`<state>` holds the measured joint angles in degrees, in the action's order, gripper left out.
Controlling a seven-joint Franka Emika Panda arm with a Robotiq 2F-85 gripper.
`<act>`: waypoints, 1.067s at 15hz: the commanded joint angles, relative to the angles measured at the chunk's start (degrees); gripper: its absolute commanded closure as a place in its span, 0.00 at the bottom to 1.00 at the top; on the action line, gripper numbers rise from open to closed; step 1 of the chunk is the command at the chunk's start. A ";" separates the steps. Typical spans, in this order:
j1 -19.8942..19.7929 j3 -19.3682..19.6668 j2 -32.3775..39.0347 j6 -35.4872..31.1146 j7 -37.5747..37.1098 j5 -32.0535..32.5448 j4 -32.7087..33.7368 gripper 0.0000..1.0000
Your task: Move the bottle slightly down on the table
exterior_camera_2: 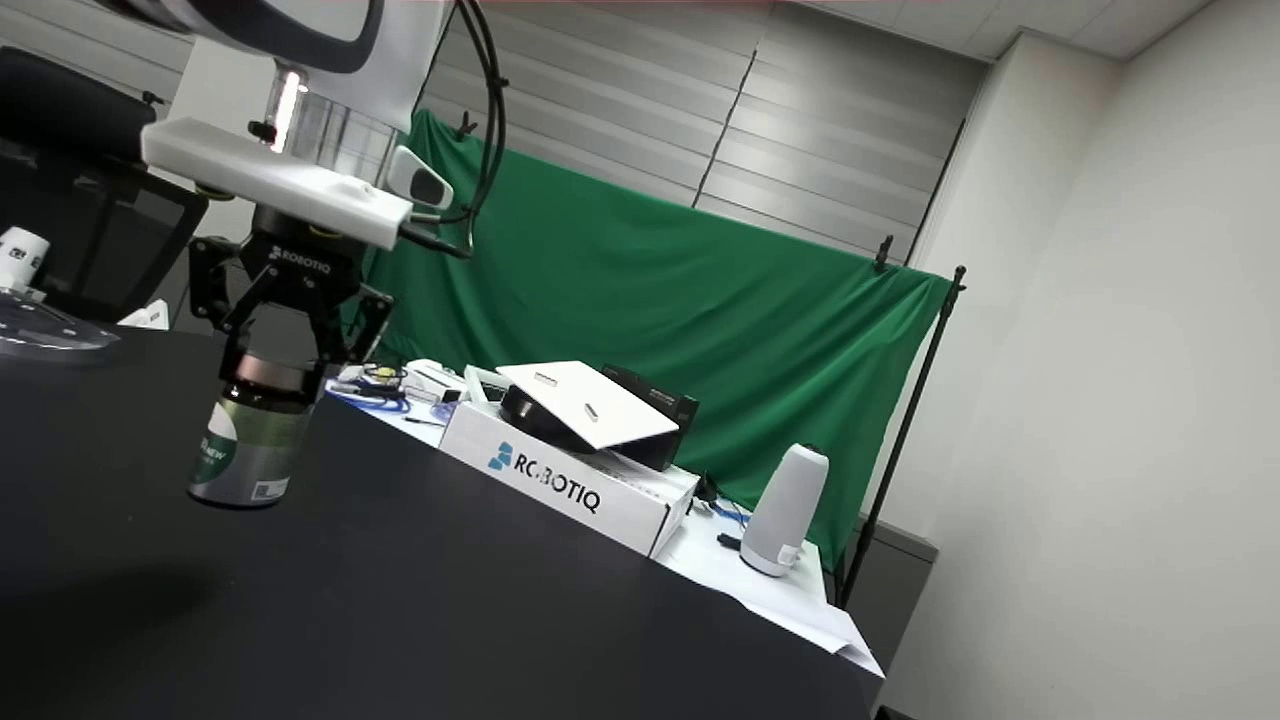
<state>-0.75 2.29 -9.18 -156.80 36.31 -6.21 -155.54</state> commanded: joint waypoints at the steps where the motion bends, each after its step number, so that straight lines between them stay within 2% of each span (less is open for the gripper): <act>1: 2.43 3.77 0.95 -4.86 4.41 -3.76 -2.87 0.64; 4: 3.49 5.67 4.00 -8.32 7.67 -8.88 -2.91 0.64; 10: 3.80 5.34 9.07 -13.13 15.48 -22.69 -1.76 0.64; 14: 3.55 4.68 10.89 -14.51 18.74 -27.64 -1.41 0.64; 16: 3.39 4.58 11.37 -14.34 18.92 -28.02 -1.17 0.64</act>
<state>2.50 7.25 0.80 -170.26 53.35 -31.09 -157.67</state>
